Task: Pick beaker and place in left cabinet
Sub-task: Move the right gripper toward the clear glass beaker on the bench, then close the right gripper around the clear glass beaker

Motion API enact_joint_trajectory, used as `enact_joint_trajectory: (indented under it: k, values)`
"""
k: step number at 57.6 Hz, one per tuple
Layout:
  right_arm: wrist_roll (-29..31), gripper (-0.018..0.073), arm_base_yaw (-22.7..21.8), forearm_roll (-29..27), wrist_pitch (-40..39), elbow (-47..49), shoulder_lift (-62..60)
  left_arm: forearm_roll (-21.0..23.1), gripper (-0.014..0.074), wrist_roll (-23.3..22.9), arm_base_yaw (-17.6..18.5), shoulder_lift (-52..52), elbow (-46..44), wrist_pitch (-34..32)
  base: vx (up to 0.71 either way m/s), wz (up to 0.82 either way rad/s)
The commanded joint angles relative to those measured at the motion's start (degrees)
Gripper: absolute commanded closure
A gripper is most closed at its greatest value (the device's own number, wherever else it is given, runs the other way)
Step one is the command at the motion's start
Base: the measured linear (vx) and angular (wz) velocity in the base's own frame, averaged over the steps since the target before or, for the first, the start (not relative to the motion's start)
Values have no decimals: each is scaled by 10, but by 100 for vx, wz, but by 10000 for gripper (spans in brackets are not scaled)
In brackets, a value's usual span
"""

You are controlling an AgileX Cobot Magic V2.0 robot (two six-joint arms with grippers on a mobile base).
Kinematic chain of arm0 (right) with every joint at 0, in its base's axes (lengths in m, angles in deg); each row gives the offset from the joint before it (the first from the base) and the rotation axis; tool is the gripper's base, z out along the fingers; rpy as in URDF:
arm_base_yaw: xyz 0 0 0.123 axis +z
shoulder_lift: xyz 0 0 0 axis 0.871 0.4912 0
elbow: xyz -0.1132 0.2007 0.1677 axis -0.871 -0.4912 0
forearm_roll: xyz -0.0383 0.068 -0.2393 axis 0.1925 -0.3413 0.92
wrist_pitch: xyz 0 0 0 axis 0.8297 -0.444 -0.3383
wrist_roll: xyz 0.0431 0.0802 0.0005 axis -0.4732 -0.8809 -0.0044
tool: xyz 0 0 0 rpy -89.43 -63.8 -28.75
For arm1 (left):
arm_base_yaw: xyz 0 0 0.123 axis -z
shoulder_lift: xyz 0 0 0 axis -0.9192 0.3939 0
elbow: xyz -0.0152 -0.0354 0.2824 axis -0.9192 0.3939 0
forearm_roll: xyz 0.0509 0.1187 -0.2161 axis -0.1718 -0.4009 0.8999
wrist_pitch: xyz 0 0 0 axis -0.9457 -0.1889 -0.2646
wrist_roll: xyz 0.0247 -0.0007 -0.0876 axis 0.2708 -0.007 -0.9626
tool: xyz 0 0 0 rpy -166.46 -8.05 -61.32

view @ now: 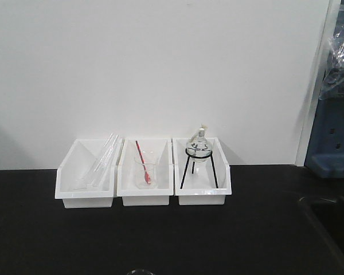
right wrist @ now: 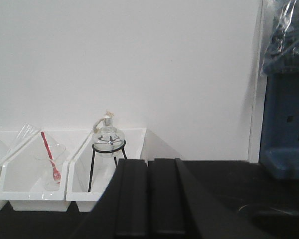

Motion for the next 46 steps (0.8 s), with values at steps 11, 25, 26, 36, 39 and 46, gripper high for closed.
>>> enact_joint_trajectory:
  k: [11, 25, 26, 36, 39, 46]
  values:
    - [-21, 536, -4, 1, -65, 34, 41, 5, 595, -2, 2, -11, 9, -48, 0, 0]
    - [-20, 330, -4, 3, -65, 34, 41, 5, 595, -2, 2, -11, 9, -48, 0, 0]
    - [-20, 309, -4, 3, -63, 34, 41, 5, 595, -2, 2, -11, 9, -48, 0, 0]
    - [-20, -5, -4, 3, -61, 34, 41, 5, 595, -2, 2, -11, 9, -48, 0, 0]
    - [-20, -92, -4, 3, -67, 34, 41, 5, 595, -2, 2, -11, 9, -48, 0, 0]
    - [-19, -169, -4, 3, -81, 34, 41, 5, 595, -2, 2, -11, 9, -48, 0, 0]
